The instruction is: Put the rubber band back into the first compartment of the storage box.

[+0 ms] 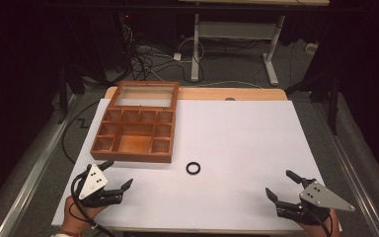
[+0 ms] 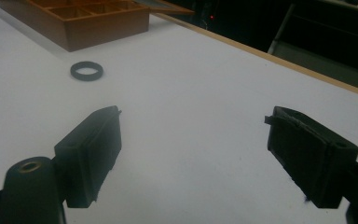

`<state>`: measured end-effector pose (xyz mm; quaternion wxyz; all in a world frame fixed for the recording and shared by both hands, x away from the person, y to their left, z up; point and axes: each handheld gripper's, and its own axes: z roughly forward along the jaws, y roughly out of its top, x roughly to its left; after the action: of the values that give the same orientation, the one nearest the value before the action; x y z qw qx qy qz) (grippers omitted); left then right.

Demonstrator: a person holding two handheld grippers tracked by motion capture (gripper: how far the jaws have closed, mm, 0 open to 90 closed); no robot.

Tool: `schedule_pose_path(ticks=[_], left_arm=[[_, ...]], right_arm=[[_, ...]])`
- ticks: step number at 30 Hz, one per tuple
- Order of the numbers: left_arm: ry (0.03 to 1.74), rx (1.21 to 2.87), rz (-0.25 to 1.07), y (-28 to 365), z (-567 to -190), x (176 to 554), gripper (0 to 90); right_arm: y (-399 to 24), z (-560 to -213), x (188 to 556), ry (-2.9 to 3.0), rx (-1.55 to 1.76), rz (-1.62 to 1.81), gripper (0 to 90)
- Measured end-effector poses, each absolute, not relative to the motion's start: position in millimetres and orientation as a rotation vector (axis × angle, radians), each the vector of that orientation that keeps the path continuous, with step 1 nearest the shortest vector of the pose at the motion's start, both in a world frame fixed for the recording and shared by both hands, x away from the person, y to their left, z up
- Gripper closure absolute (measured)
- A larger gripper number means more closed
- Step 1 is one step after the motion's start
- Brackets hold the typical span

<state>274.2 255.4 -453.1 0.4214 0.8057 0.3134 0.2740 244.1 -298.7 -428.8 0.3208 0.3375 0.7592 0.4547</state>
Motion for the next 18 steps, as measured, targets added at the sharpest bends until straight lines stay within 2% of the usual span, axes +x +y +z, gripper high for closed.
schedule_pose_path(ticks=[10, 16, 18], left_arm=[[0.741, 2.034, 0.697, 250, -450, 269, 15.7], [0.68, 2.071, 0.644, 230, -444, 272, 19.9], [0.624, 2.102, 0.617, 213, -441, 278, 19.9]], right_arm=[[-301, -429, 247, 1.993, 0.896, 1.19, 18.9], [-300, -432, 248, 2.009, 0.914, 1.168, 19.2], [-299, -433, 250, 2.014, 0.915, 1.168, 19.3]])
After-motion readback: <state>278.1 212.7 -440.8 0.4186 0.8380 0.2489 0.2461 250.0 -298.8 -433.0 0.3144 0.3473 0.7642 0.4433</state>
